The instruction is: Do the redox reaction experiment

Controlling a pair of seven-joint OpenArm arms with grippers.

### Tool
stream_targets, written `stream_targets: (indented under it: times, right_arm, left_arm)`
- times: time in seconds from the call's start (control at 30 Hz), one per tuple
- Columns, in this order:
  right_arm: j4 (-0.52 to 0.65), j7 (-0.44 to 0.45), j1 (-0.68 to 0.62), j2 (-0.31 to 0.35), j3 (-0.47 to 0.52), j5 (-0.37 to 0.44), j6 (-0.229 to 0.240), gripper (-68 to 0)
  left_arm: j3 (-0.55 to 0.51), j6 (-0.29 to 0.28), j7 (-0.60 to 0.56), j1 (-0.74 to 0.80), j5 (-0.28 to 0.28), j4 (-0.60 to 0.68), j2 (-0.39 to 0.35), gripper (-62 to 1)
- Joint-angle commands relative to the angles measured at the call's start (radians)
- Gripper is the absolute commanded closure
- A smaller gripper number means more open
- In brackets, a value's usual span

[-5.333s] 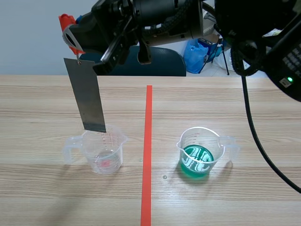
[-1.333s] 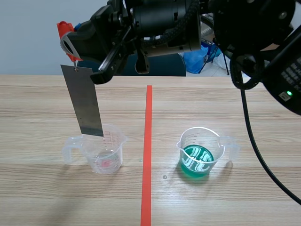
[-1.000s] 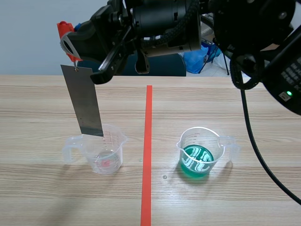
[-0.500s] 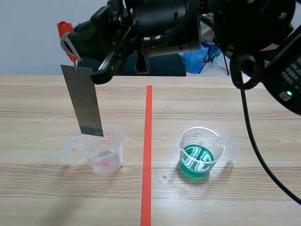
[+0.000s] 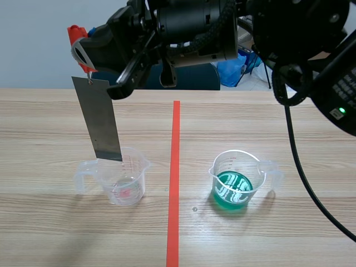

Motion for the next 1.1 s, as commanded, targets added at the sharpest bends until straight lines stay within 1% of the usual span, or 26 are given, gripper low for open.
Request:
stream_targets:
  times: [0.0, 0.3, 0.43, 0.73, 0.83, 1.07]
  right_arm:
    - [0.006, 0.011, 0.023, 0.0, -0.004, 0.007, -0.004, -0.6]
    - [0.005, 0.011, 0.023, 0.0, -0.004, 0.007, -0.004, -0.6]
    - [-0.016, 0.013, 0.023, 0.0, -0.004, 0.003, -0.004, -0.7]
    - [-0.121, 0.108, 0.023, -0.003, -0.004, -0.016, -0.003, -0.6]
    - [-0.15, 0.139, 0.023, -0.012, -0.005, -0.028, 0.004, -0.6]
    - [-0.218, 0.157, 0.023, -0.051, -0.005, -0.067, 0.005, -0.6]
  left_arm:
    - [-0.008, -0.003, -0.018, 0.001, -0.013, 0.011, 0.005, -62.3]
    - [-0.008, -0.003, -0.018, 0.001, -0.013, 0.011, 0.005, -62.3]
    - [-0.008, -0.003, -0.018, 0.001, -0.013, 0.011, 0.005, -62.3]
    - [-0.008, -0.003, -0.018, 0.001, -0.013, 0.011, 0.005, -62.3]
    - [-0.008, -0.003, -0.018, 0.001, -0.013, 0.011, 0.004, -62.3]
    - [-0.008, -0.003, -0.018, 0.001, -0.013, 0.011, 0.004, -62.3]
